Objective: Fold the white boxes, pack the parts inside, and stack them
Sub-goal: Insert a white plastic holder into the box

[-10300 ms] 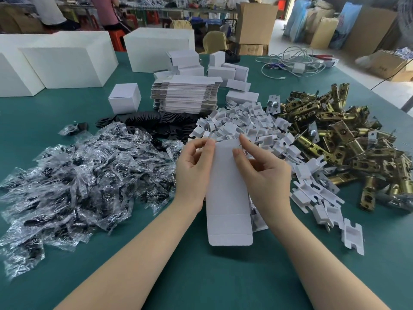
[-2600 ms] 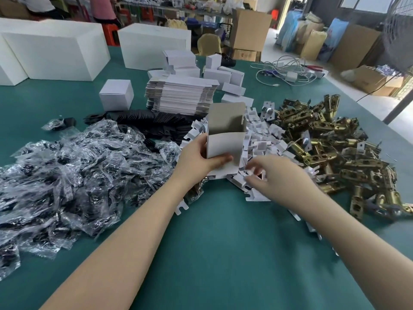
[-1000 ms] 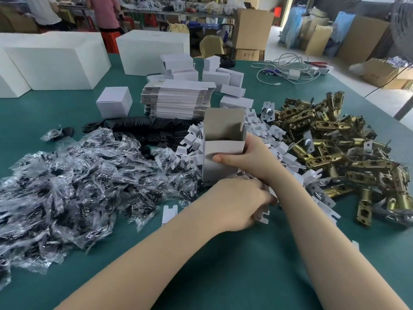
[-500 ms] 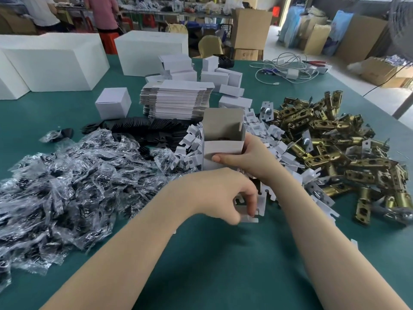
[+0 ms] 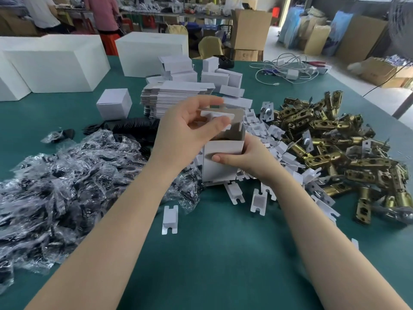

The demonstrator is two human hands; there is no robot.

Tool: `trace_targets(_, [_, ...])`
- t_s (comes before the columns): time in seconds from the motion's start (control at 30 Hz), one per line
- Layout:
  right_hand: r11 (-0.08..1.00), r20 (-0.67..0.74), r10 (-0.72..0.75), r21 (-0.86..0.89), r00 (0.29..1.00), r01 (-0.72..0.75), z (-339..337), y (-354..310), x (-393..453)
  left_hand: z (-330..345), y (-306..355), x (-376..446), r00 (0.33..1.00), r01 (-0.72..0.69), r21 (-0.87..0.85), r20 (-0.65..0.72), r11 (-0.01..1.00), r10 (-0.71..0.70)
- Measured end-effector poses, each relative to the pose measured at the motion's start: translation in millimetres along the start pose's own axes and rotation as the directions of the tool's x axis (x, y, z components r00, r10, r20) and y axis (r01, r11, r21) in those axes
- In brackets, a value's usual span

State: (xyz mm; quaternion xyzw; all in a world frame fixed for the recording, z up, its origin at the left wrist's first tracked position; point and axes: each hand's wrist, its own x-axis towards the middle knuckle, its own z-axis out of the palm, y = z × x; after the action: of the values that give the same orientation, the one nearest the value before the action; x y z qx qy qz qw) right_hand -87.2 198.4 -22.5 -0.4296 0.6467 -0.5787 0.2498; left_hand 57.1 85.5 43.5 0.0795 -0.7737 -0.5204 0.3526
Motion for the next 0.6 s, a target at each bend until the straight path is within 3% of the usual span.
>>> trace_targets(0.13, [1.000, -0.011, 0.000, 0.003, 1.000, 0.000, 1.3, -0.5, 0.4, 5.1, 3.7, 2.6, 0.999, -0.023, 0.257, -0.034, 0.966, 0.033])
trace_targets(0.23, [1.000, -0.021, 0.004, -0.018, 1.000, -0.004, 1.4, -1.2, 0.1, 8.4, 14.8, 10.0, 0.991, -0.027, 0.503, 0.127, 0.864, -0.043])
trace_targets(0.37, [0.999, -0.031, 0.007, -0.046, 0.999, -0.009, 2.0, -0.7, 0.4, 14.1, 29.2, 27.1, 0.931, -0.213, 0.739, 0.352, 0.639, -0.095])
trace_targets(0.47, [0.997, -0.034, 0.024, -0.069, 0.999, -0.027, -0.7, 0.1, 0.5, 17.1, 32.0, 38.5, 0.886, -0.313, 0.800, 0.441, 0.512, -0.146])
trace_targets(0.6, [0.995, -0.044, 0.051, -0.079, 0.998, -0.054, -2.1, 1.9, 0.7, 20.9, 33.1, 48.1, 0.849, -0.374, 0.792, 0.502, 0.483, -0.166])
